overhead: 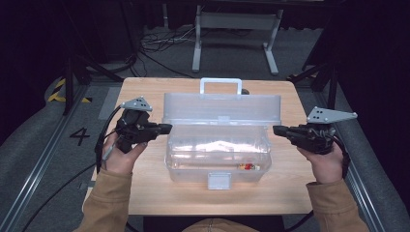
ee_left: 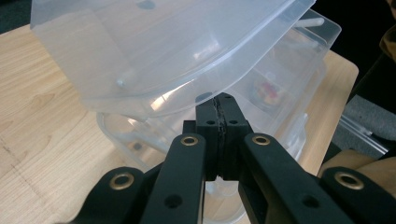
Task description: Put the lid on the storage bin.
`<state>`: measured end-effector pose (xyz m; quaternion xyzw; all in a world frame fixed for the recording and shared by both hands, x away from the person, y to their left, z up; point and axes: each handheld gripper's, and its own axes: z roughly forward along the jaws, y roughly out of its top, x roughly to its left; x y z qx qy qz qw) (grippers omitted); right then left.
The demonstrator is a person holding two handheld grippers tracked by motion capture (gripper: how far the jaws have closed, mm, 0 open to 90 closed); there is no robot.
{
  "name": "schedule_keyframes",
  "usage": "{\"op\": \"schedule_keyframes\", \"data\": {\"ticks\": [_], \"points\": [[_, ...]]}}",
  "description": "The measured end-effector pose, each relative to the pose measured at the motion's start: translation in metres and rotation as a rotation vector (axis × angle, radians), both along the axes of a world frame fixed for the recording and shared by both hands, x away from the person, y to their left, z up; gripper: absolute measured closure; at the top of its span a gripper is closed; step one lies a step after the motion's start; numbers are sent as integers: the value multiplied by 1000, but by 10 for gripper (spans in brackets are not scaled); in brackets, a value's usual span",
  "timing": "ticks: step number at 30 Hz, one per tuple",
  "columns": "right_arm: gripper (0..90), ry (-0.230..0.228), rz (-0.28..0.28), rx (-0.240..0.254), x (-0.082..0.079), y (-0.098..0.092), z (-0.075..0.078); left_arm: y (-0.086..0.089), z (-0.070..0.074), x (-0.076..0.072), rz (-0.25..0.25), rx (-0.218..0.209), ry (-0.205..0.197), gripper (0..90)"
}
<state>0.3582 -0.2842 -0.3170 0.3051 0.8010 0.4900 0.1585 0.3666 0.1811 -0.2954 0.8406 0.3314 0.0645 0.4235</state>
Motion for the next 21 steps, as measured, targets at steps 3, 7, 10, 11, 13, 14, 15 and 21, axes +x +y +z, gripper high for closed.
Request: {"op": "schedule_keyframes", "data": {"ticks": [3,7,10,11,13,14,15,21], "points": [[893,18,10,-6,0,1,0,-2,0,-1,-10,22,9,893],[893,47,26,-14,-1,1,1,-4,-1,-1,-31,40,16,893],[893,58,30,-31,-1,2,2,-5,-2,-1,-42,51,24,893],[893,66,33,-36,-1,2,2,-5,-2,-1,-46,56,28,893],[893,73,38,-48,-2,3,2,-5,-2,-2,-53,64,33,893],[893,76,41,-53,-1,3,2,-4,-1,-2,-58,72,36,893],[892,81,44,-56,-2,3,2,-5,-1,-2,-62,76,40,893],[892,119,76,-80,0,2,1,-7,-3,-3,-96,114,67,892]]}}
